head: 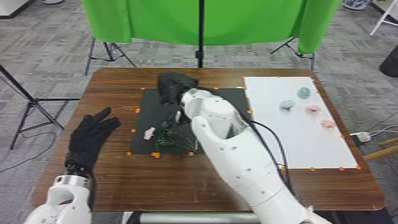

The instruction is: Arrange flowers

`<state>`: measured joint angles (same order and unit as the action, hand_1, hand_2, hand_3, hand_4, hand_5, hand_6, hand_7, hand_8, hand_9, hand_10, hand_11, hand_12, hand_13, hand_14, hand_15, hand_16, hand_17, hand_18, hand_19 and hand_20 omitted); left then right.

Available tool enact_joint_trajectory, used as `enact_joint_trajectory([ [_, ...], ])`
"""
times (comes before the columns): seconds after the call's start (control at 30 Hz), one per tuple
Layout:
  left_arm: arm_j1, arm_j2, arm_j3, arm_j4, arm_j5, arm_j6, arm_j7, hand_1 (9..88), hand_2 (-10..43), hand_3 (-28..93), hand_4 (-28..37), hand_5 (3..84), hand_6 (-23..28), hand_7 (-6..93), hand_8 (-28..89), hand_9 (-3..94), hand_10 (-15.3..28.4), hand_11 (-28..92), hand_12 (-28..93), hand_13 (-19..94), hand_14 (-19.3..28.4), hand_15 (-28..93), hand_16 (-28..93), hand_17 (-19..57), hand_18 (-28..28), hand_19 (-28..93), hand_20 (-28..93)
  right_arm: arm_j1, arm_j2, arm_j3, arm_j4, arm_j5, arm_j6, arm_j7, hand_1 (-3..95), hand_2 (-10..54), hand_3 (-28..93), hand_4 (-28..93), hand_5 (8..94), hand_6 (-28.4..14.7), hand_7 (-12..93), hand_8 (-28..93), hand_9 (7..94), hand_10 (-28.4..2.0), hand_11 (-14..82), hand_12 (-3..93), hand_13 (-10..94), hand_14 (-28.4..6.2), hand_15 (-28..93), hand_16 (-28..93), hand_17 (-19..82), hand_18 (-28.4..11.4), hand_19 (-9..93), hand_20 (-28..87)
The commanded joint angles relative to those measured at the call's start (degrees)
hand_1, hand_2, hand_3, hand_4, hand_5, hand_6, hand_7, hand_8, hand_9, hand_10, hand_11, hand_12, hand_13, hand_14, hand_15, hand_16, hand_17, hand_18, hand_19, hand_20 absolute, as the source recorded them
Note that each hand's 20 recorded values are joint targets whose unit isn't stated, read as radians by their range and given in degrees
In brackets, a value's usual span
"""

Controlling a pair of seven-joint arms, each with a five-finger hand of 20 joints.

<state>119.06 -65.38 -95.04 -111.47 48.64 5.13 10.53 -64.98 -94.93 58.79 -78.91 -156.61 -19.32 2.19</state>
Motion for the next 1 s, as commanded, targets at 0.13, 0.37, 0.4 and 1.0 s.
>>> enact_joint_trajectory([
  [0.13,-0.22,0.33,0.59,0.45,-0.16,-0.59,0.53,17.3,-3.2,66,-28.0,44.5,6.8,8.0,-6,45.4,15.8,20,14,35,17.7,15,4,6.3,12.8,3,18,-0.52,-7.02,4.35,6.12,-10.97,2.06,-2.98,73.1,-8.0,39,-8,77.2,-0.6,21,9,89.9,-9.2,13.4,37.0,90,-1.0,58,36,64,-7.8,93,50],
  [0.37,-0.37,0.12,0.68,0.71,-0.07,-0.94,0.61,16.8,-2.9,66,-28.2,43.6,6.5,6.8,-6,44.4,15.0,18,13,35,17.2,14,3,6.3,12.7,3,18,-0.75,-7.83,6.57,8.22,-14.49,3.73,-3.82,70.2,-8.4,44,-9,75.8,0.5,21,8,89.4,-8.7,12.3,37.8,90,-1.1,58,36,64,-7.9,93,50],
  [0.4,-0.31,0.06,0.64,0.70,-0.11,-1.02,0.70,16.8,-2.8,66,-28.2,43.4,6.5,6.4,-6,44.2,15.0,18,13,35,17.1,14,3,6.3,12.7,3,18,-0.75,-7.92,6.85,8.34,-15.30,3.60,-4.23,69.0,-8.6,46,-10,75.7,0.6,21,8,89.6,-8.5,10.7,38.9,90,-1.1,58,36,64,-8.1,93,49],
  [1.0,0.00,-0.41,0.17,0.69,-0.02,-1.15,0.58,17.2,-2.7,66,-27.7,42.4,6.1,3.7,-4,43.0,14.0,14,14,34,16.7,10,5,6.3,12.6,2,18,-0.52,-5.66,8.34,8.66,-17.56,1.07,-3.04,63.5,-9.5,49,-11,65.5,2.8,20,3,85.3,-9.3,8.4,42.2,88,-1.4,59,36,63,-8.9,93,49],
])
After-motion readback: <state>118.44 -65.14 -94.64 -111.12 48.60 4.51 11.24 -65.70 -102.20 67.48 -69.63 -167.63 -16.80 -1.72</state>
